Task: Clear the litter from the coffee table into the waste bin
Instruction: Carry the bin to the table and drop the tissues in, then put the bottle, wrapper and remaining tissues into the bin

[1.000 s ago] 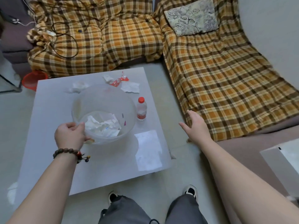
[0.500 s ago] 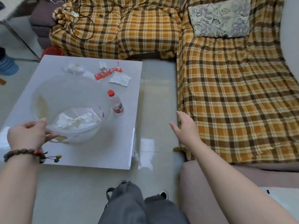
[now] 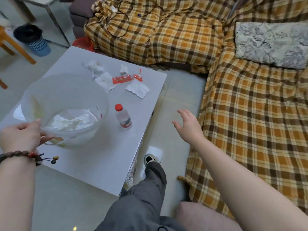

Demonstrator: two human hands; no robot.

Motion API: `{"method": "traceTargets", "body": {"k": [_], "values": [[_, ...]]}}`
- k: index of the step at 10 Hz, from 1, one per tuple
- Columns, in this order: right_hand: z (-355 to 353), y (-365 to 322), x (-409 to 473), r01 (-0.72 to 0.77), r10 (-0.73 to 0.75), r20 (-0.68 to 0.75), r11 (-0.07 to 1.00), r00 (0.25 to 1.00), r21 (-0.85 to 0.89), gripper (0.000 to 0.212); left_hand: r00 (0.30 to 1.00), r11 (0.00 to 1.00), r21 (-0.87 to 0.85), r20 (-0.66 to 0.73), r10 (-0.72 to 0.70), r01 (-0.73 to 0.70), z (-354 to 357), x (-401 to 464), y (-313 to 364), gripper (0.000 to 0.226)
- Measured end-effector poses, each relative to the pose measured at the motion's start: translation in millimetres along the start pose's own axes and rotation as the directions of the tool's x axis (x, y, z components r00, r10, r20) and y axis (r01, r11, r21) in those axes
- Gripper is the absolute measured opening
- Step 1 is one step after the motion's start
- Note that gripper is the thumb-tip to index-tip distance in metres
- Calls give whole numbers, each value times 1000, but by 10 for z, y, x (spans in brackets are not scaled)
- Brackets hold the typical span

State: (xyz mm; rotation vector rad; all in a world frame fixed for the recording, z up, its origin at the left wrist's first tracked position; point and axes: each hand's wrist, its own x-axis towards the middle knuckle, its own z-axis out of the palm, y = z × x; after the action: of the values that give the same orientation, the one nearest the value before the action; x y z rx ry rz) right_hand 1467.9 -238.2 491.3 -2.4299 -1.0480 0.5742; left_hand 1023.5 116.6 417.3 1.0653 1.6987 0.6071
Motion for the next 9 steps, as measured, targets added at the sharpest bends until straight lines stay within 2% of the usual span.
{"method": "traceTargets", "body": {"k": [2, 3, 4, 5, 6, 7, 8, 9], "values": [[-94, -418, 1289, 159, -147, 132, 984, 980, -80, 53, 988, 998, -68, -155, -22, 12, 532, -651, 653, 31], [-98, -684, 1783, 241, -217, 201, 965, 955, -106, 53, 968, 991, -125, -238, -86, 57, 774, -913, 981, 15], [-75, -906, 2145, 323, -286, 256, 939, 924, -118, 52, 917, 983, -181, -384, -109, 41, 919, -1085, 1152, 13], [-3, -1111, 2416, 396, -340, 343, 912, 875, -105, 51, 878, 967, -253, -455, -149, 34, 1042, -1198, 1199, 18], [91, -1294, 2661, 482, -397, 437, 871, 807, -98, 52, 838, 951, -303, -501, -217, 65, 1195, -1299, 1097, 42], [205, -1457, 2925, 603, -485, 515, 794, 707, -79, 52, 771, 914, -405, -574, -276, 25, 1369, -1397, 941, 45], [321, -1590, 3179, 675, -544, 582, 738, 604, -12, 51, 676, 887, -462, -648, -350, 17, 1559, -1558, 893, 43], [433, -1667, 3383, 760, -599, 652, 648, 464, 54, 50, 531, 858, -514, -729, -432, -6, 1787, -1823, 964, 39]]}}
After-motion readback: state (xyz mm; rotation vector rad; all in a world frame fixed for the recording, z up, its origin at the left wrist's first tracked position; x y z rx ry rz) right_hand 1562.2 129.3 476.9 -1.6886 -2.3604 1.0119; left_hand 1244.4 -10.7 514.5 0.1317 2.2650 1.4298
